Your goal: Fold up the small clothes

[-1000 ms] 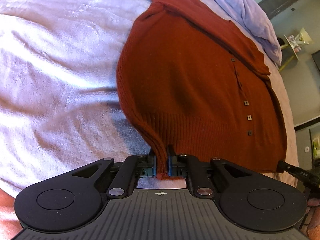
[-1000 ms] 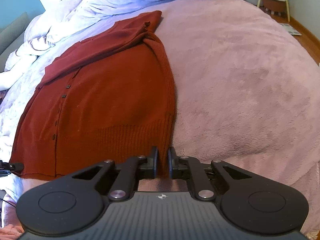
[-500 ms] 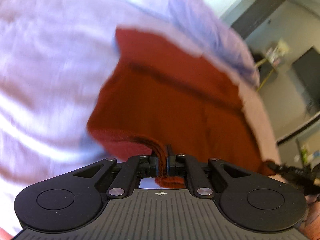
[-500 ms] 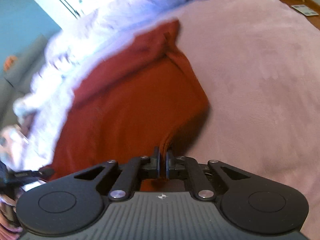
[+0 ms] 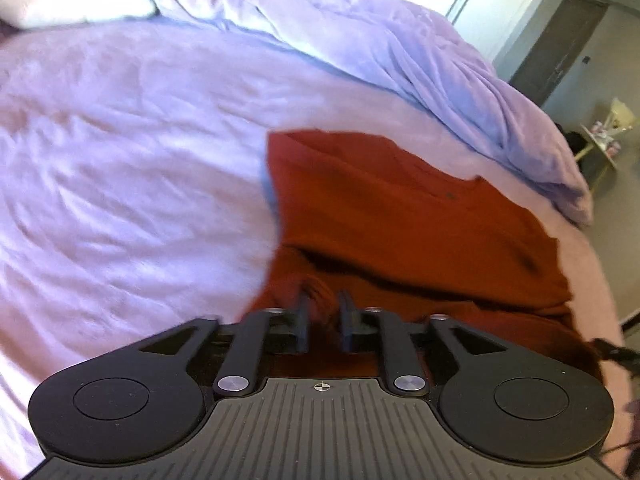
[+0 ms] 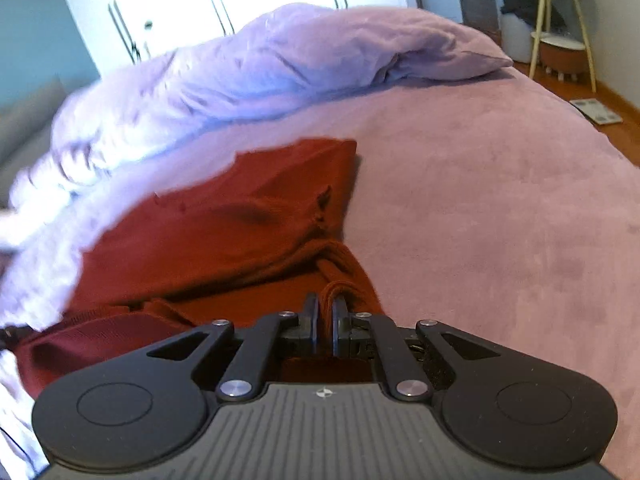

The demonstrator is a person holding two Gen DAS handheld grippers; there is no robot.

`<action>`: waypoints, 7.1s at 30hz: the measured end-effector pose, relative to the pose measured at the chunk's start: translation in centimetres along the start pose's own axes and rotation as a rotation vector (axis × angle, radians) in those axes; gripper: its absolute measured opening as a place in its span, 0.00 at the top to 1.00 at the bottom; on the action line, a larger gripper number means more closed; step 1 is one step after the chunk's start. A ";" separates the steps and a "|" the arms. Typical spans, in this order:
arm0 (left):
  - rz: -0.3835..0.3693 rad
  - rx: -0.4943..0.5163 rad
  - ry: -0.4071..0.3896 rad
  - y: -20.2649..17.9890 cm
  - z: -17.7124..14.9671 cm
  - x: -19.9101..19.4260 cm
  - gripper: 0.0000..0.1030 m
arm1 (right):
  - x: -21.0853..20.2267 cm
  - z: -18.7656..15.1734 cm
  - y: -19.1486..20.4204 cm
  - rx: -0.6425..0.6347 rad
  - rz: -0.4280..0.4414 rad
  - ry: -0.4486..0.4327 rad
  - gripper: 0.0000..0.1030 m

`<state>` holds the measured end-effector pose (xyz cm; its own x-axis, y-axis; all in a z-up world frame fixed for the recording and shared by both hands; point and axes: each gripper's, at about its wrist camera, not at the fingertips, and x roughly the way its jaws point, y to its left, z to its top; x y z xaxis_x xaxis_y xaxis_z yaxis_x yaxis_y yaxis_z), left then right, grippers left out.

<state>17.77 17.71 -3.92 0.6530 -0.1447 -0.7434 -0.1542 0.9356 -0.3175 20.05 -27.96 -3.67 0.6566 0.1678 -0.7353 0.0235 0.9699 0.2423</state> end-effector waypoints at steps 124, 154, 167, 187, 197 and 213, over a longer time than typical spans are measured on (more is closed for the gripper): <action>0.153 0.252 -0.187 -8.1 6.0 17.3 0.38 | 18.0 3.1 17.3 -0.599 -0.048 -0.245 0.80; -0.019 -0.171 0.053 2.0 1.1 6.0 0.37 | 6.7 0.9 3.0 -0.268 -0.319 -0.139 0.69; -0.128 -0.296 0.101 3.1 1.9 7.9 0.47 | 5.9 0.1 -2.7 0.307 0.062 -0.043 0.69; -0.072 -0.228 0.016 3.8 2.2 7.1 0.48 | 7.0 2.1 1.2 0.063 -0.249 -0.072 0.79; -0.213 -0.356 0.042 5.1 2.7 8.8 0.39 | 4.6 1.3 9.8 -0.276 -0.212 -0.171 0.79; -0.286 -0.495 0.024 7.5 2.7 10.2 0.55 | 8.4 -2.9 20.4 -0.463 0.120 -0.101 0.95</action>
<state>25.25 24.11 -12.34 0.7033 -0.3826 -0.5991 -0.3069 0.5968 -0.7414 23.83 -6.27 -6.76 0.7048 0.2880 -0.6484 -0.3797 0.9251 -0.0019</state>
